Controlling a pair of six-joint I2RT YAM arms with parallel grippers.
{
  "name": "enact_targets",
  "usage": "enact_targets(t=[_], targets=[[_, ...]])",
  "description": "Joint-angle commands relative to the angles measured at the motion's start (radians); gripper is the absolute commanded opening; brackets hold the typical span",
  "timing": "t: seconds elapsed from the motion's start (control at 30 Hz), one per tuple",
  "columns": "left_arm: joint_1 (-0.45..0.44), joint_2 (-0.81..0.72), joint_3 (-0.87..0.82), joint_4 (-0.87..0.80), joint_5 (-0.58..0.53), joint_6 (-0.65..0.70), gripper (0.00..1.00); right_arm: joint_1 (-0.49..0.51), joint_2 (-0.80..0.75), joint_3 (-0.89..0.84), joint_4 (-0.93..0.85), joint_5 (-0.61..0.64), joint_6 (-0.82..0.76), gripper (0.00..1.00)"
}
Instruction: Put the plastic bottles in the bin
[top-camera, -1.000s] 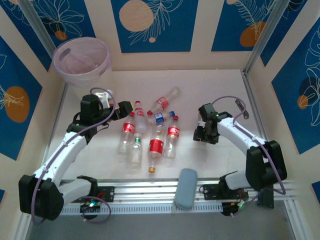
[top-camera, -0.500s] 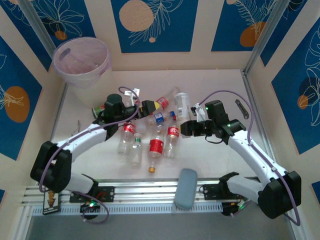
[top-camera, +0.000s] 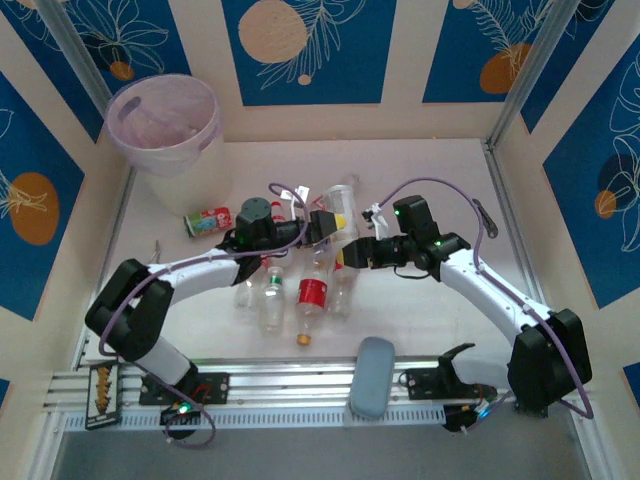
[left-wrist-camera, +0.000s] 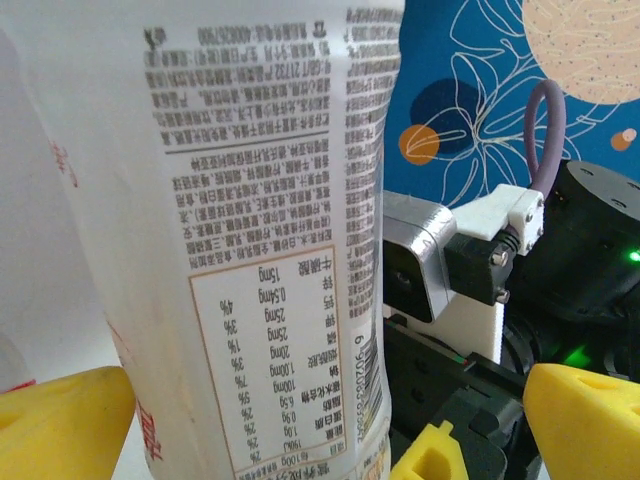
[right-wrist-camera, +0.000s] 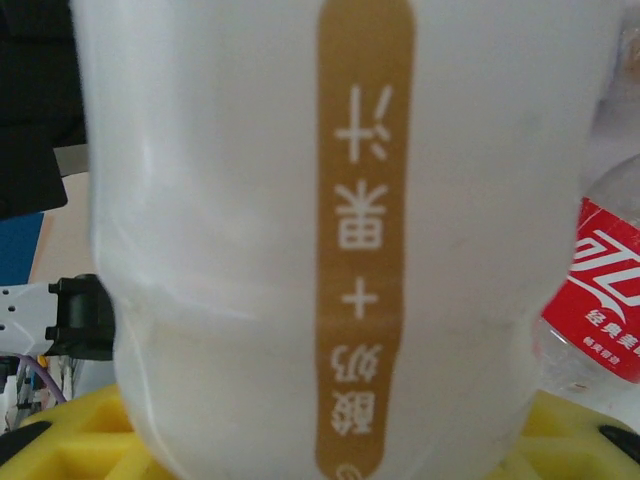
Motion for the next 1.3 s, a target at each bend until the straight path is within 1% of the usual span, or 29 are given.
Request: enact_targets(t=[0.0, 0.1, 0.17, 0.2, 0.3, 0.4, 0.57, 0.7, 0.73, 0.77, 0.97, 1.03, 1.1, 1.17, 1.27], targets=[[-0.029, 0.045, 0.036, 0.077, 0.000, -0.028, 0.98, 0.019, 0.013, 0.025, 0.089, -0.087, 0.019, 0.37], [-0.030, 0.067, 0.039, 0.108, -0.010, -0.047, 0.92, 0.027, 0.023, 0.027, 0.090, -0.094, 0.018, 0.37], [-0.030, 0.078, 0.048, 0.110, -0.014, -0.049, 0.90, 0.032, 0.024, 0.025, 0.091, -0.100, 0.017, 0.37], [-0.029, 0.083, 0.052, 0.108, -0.013, -0.049, 0.91, 0.034, 0.026, 0.025, 0.090, -0.105, 0.015, 0.37], [-0.028, 0.093, 0.059, 0.094, -0.028, -0.040, 1.00, 0.039, 0.024, 0.026, 0.083, -0.102, 0.013, 0.37], [-0.029, 0.097, 0.060, 0.085, -0.039, -0.030, 0.99, 0.040, 0.019, 0.022, 0.072, -0.100, 0.008, 0.37], [-0.028, 0.103, 0.062, 0.097, -0.042, -0.037, 0.83, 0.039, 0.017, 0.019, 0.077, -0.098, 0.008, 0.37], [-0.028, 0.102, 0.062, 0.095, -0.046, -0.040, 0.64, 0.033, 0.020, 0.020, 0.082, -0.099, 0.012, 0.38], [-0.029, 0.100, 0.062, 0.088, -0.049, -0.036, 0.60, 0.031, 0.018, 0.020, 0.081, -0.096, 0.013, 0.41], [-0.027, 0.098, 0.062, 0.084, -0.051, -0.032, 0.58, 0.029, 0.017, 0.021, 0.076, -0.092, 0.013, 0.44], [-0.018, 0.088, 0.083, 0.022, -0.056, -0.002, 0.55, -0.006, -0.025, 0.030, -0.006, -0.071, -0.012, 0.73], [-0.016, 0.078, 0.099, -0.028, -0.059, 0.027, 0.53, -0.033, -0.056, 0.028, -0.037, -0.074, -0.018, 0.84], [-0.013, 0.066, 0.121, -0.086, -0.063, 0.063, 0.51, -0.058, -0.086, 0.025, -0.067, -0.075, -0.024, 0.92], [-0.002, 0.053, 0.145, -0.148, -0.063, 0.100, 0.47, -0.085, -0.118, 0.025, -0.101, -0.071, -0.030, 0.96], [0.034, 0.027, 0.196, -0.239, -0.045, 0.144, 0.41, -0.144, -0.167, 0.018, -0.146, -0.063, -0.033, 0.98]])
